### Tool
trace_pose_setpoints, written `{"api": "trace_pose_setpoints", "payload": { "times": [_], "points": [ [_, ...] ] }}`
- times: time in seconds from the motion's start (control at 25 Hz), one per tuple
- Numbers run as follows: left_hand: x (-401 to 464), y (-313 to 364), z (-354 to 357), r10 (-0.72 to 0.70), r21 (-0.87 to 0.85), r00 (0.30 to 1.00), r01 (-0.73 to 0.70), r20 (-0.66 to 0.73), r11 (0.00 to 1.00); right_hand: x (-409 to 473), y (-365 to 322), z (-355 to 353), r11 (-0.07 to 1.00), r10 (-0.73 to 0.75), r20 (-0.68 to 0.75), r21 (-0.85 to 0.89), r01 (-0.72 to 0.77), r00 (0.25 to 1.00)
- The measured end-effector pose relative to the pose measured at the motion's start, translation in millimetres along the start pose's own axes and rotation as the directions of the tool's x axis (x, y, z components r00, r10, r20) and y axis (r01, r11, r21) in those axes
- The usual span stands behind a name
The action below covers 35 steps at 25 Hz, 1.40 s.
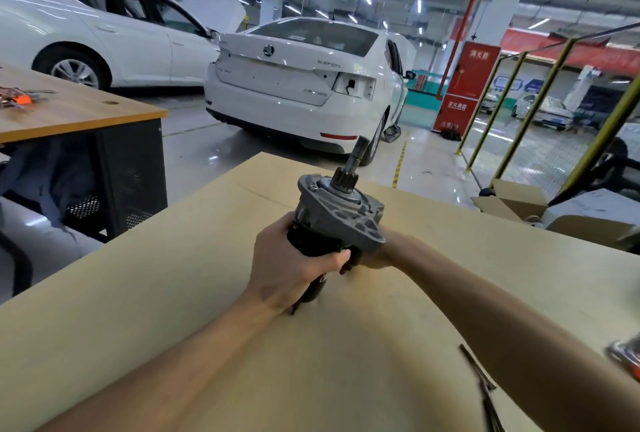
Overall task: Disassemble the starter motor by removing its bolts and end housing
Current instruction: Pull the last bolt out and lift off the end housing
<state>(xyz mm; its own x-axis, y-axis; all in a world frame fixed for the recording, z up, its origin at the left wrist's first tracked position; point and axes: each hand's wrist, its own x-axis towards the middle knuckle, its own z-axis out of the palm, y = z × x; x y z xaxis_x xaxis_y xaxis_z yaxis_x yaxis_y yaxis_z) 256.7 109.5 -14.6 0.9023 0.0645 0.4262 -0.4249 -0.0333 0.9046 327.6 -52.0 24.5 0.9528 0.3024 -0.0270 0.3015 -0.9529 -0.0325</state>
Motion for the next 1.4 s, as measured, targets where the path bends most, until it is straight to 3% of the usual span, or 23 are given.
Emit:
{"api": "trace_pose_setpoints", "payload": {
  "times": [0.04, 0.08, 0.16, 0.2, 0.28, 0.32, 0.4, 0.48, 0.64, 0.84, 1.16, 1.4],
  "points": [
    [-1.3, 1.2, 0.4, -0.011, -0.003, 1.000, 0.011, 0.000, 1.000, -12.7, 3.7, 2.7, 1.000, -0.015, -0.060, -0.024, 0.013, 0.998],
    [-3.0, 3.0, 0.4, -0.016, -0.005, 1.000, 0.016, 0.007, 1.000, -23.6, 15.7, 4.1, 0.987, -0.064, -0.102, -0.154, 0.048, 0.993],
    [-7.7, 6.5, 0.2, -0.021, -0.003, 0.999, 0.021, 0.027, 1.000, -56.4, 42.3, -13.0, 0.967, 0.003, -0.233, -0.249, -0.062, 0.973],
    [-10.0, 7.9, 0.8, -0.023, 0.003, 0.999, 0.023, 0.040, 1.000, -74.0, 52.3, -33.0, 0.979, 0.060, -0.347, -0.162, -0.123, 0.936],
    [-15.6, 11.5, 3.5, -0.035, 0.020, 0.996, 0.033, 0.079, 0.999, -108.1, 65.2, -77.9, 0.989, 0.139, -0.603, 0.123, -0.081, 0.786],
    [-18.6, 13.6, 4.7, -0.047, 0.030, 0.994, 0.044, 0.104, 0.999, -125.2, 64.7, -100.6, 0.980, 0.129, -0.683, 0.197, 0.011, 0.719],
    [-23.6, 17.4, 7.6, -0.058, 0.072, 0.984, 0.047, 0.168, 0.996, -158.7, 48.7, -135.8, 0.962, -0.018, -0.760, 0.164, 0.219, 0.650],
    [-27.7, 20.7, 10.9, -0.048, 0.109, 0.970, 0.022, 0.237, 0.994, -184.3, 27.3, -157.6, 0.941, -0.213, -0.719, 0.032, 0.338, 0.661],
    [-35.5, 24.1, 16.2, 0.045, 0.123, 0.941, -0.091, 0.336, 0.988, -202.2, 8.5, -168.1, 0.904, -0.416, -0.457, -0.299, 0.305, 0.786],
    [-37.5, 21.9, 17.7, 0.128, 0.141, 0.946, -0.177, 0.299, 0.974, -199.8, 7.8, -170.3, 0.875, -0.410, -0.291, -0.391, 0.284, 0.864],
    [-33.4, 22.3, 13.6, 0.039, 0.093, 0.963, -0.066, 0.266, 0.994, -183.3, -5.9, -167.4, 0.853, -0.461, -0.271, -0.397, 0.338, 0.845],
    [-35.3, 23.8, 13.5, 0.056, 0.128, 0.956, -0.096, 0.288, 0.987, -173.9, -4.0, -176.7, 0.812, -0.497, -0.212, -0.454, 0.366, 0.841]
  ]
}}
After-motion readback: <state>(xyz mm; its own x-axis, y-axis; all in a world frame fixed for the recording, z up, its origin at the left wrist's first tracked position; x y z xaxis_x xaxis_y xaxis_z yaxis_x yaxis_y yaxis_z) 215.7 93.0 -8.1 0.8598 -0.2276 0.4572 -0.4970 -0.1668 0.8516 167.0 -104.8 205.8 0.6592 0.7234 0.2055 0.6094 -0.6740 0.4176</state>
